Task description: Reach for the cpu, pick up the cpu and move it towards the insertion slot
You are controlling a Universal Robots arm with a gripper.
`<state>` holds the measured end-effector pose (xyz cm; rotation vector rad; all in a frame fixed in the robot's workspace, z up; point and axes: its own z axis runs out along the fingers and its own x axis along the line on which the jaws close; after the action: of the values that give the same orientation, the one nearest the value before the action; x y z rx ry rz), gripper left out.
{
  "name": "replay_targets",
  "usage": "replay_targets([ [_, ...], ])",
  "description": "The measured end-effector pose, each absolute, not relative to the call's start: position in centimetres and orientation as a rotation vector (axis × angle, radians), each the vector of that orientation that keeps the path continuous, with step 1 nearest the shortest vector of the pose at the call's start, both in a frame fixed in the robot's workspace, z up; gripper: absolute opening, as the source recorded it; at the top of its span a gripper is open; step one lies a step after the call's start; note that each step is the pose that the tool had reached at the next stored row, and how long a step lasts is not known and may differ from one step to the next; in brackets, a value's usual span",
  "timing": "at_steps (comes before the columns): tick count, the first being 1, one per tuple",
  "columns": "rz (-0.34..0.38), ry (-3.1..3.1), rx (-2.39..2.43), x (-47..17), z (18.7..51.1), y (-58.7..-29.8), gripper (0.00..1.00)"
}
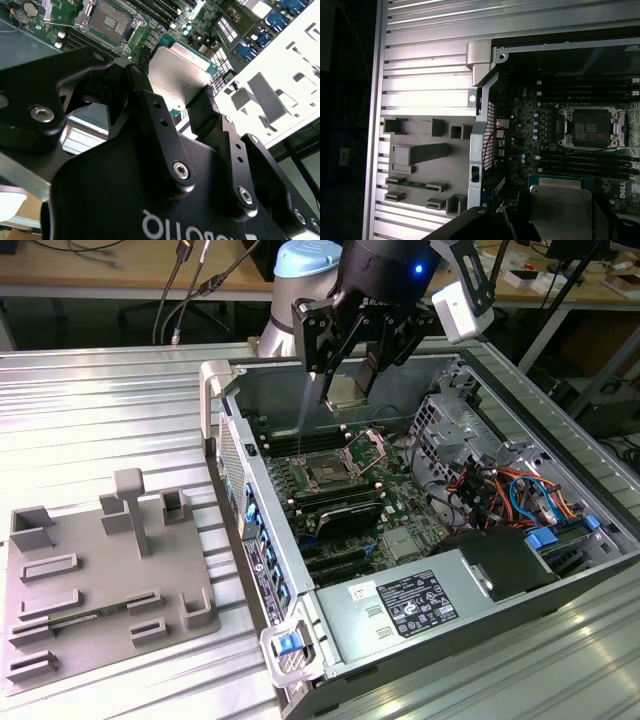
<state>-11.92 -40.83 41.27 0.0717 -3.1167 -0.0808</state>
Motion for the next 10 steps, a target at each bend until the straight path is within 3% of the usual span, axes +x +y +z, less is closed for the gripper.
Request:
replay_targets([
  [10, -0.081, -3.117, 0.071, -11.41, 41.24, -39.79, 0.55],
])
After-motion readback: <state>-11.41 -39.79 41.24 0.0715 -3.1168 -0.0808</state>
